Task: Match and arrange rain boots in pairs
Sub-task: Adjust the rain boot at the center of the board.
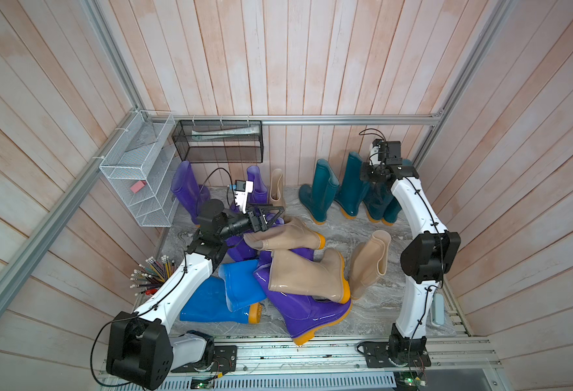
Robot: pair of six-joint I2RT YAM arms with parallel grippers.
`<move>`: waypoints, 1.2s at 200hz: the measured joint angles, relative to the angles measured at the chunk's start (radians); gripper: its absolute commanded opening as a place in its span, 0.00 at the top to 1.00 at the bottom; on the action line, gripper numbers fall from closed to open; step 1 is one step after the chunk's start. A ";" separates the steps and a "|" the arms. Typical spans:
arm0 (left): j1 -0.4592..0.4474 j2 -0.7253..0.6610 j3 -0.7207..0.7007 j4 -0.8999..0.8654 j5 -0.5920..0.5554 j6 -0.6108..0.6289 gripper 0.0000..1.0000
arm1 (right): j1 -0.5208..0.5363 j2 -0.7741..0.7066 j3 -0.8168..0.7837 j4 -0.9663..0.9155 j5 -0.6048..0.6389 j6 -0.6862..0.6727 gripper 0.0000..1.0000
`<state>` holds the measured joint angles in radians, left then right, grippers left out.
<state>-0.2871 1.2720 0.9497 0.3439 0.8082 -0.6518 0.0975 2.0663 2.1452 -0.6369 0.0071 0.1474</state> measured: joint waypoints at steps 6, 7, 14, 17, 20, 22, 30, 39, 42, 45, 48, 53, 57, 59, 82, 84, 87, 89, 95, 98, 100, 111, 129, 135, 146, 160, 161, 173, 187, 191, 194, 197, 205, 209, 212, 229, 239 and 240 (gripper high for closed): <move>0.000 0.000 0.000 0.002 0.000 0.000 0.03 | -0.004 0.000 -0.002 0.000 0.010 0.006 1.00; 0.000 0.000 0.000 0.003 0.000 0.000 0.03 | -0.005 0.000 -0.002 0.000 0.011 0.006 1.00; 0.000 0.000 0.000 0.005 0.000 -0.002 0.03 | -0.010 0.000 -0.005 0.001 0.023 0.012 1.00; 0.000 0.000 0.000 0.006 0.000 -0.003 0.03 | -0.012 0.000 -0.006 0.001 0.029 0.015 1.00; 0.000 0.000 0.000 0.007 0.000 -0.003 0.03 | -0.013 0.000 -0.008 0.002 0.035 0.018 1.00; 0.000 0.000 0.000 0.008 0.000 -0.003 0.03 | -0.014 0.000 -0.010 0.004 0.038 0.019 1.00; 0.000 0.000 0.000 0.010 0.000 -0.003 0.03 | -0.018 -0.005 -0.022 0.014 0.051 0.026 1.00; 0.000 0.000 0.000 0.011 0.000 -0.003 0.03 | -0.021 -0.016 -0.047 0.024 0.068 0.034 1.00; 0.000 0.000 0.000 0.011 0.000 -0.003 0.03 | -0.022 -0.020 -0.056 0.027 0.072 0.037 1.00; 0.000 0.000 0.000 0.011 0.000 -0.004 0.03 | -0.022 -0.025 -0.064 0.029 0.075 0.040 1.00; 0.000 0.000 0.000 0.012 0.000 -0.004 0.03 | -0.023 -0.031 -0.075 0.034 0.079 0.043 1.00; 0.000 0.000 0.000 0.012 0.000 -0.004 0.03 | -0.023 -0.040 -0.091 0.038 0.084 0.047 1.00; 0.000 0.000 0.000 0.012 0.000 -0.004 0.03 | -0.022 -0.048 -0.104 0.041 0.087 0.052 1.00; 0.000 0.000 0.000 0.012 0.000 -0.004 0.03 | -0.022 -0.052 -0.109 0.041 0.088 0.053 1.00; 0.000 0.000 0.000 0.012 0.003 -0.005 0.03 | -0.020 -0.093 -0.163 0.057 0.093 0.075 1.00; 0.000 0.000 0.000 0.012 0.003 -0.005 0.03 | -0.020 -0.096 -0.166 0.057 0.093 0.078 1.00; 0.000 0.000 0.000 0.013 0.003 -0.005 0.03 | -0.020 -0.098 -0.168 0.057 0.093 0.079 1.00; 0.000 0.000 0.000 0.013 0.003 -0.005 0.03 | -0.020 -0.100 -0.169 0.056 0.093 0.082 1.00; 0.000 0.000 0.000 0.013 0.003 -0.005 0.03 | -0.020 -0.101 -0.169 0.055 0.093 0.085 1.00; 0.000 0.000 0.000 0.012 0.004 -0.005 0.03 | -0.020 -0.103 -0.169 0.055 0.093 0.085 1.00; 0.000 0.000 0.000 0.013 0.003 -0.006 0.03 | -0.019 -0.103 -0.169 0.056 0.093 0.086 1.00; 0.000 0.000 0.000 0.013 0.004 -0.007 0.03 | -0.019 -0.105 -0.171 0.056 0.098 0.087 1.00; 0.000 0.000 0.000 0.013 0.004 -0.007 0.03 | -0.018 -0.114 -0.193 0.062 0.113 0.085 1.00; 0.000 0.000 0.000 0.013 0.004 -0.007 0.03 | -0.019 -0.118 -0.201 0.063 0.117 0.084 1.00; 0.000 0.000 0.000 0.013 0.003 -0.008 0.03 | -0.019 -0.121 -0.204 0.061 0.124 0.081 1.00; 0.000 0.000 0.000 0.015 0.003 -0.008 0.03 | -0.019 -0.124 -0.205 0.062 0.123 0.076 1.00; 0.000 0.000 0.000 0.015 0.003 -0.008 0.03 | -0.019 -0.125 -0.206 0.062 0.122 0.076 1.00; 0.000 0.000 0.000 0.016 0.004 -0.008 0.03 | -0.018 -0.127 -0.214 0.066 0.117 0.071 0.97; 0.000 0.000 0.000 0.016 0.003 -0.008 0.03 | -0.014 -0.129 -0.227 0.072 0.114 0.066 0.91; 0.000 0.000 0.000 0.015 0.003 -0.007 0.03 | -0.014 -0.129 -0.230 0.076 0.113 0.065 0.90; 0.000 0.000 0.000 0.015 0.003 -0.007 0.03 | -0.013 -0.129 -0.231 0.078 0.114 0.064 0.89; 0.000 0.000 0.000 0.015 0.003 -0.007 0.03 | -0.013 -0.129 -0.232 0.080 0.113 0.063 0.87; 0.000 0.000 0.000 0.015 0.003 -0.007 0.03 | -0.011 -0.131 -0.233 0.085 0.114 0.058 0.82; 0.000 0.000 0.000 0.015 0.003 -0.007 0.03 | -0.010 -0.132 -0.233 0.088 0.114 0.062 0.78; 0.000 0.000 0.000 0.015 0.003 -0.007 0.03 | -0.010 -0.134 -0.233 0.089 0.114 0.055 0.74; 0.000 0.000 0.000 0.015 0.003 -0.007 0.03 | -0.007 -0.145 -0.235 0.089 0.119 0.053 0.55; 0.000 0.000 0.000 0.015 0.003 -0.007 0.03 | -0.007 -0.154 -0.234 0.089 0.123 0.035 0.51; 0.000 0.000 0.000 0.015 0.003 -0.007 0.03 | -0.007 -0.155 -0.235 0.089 0.124 0.035 0.50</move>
<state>-0.2871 1.2716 0.9497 0.3592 0.8116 -0.6590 0.0902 1.9110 1.9106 -0.5484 0.1314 0.1829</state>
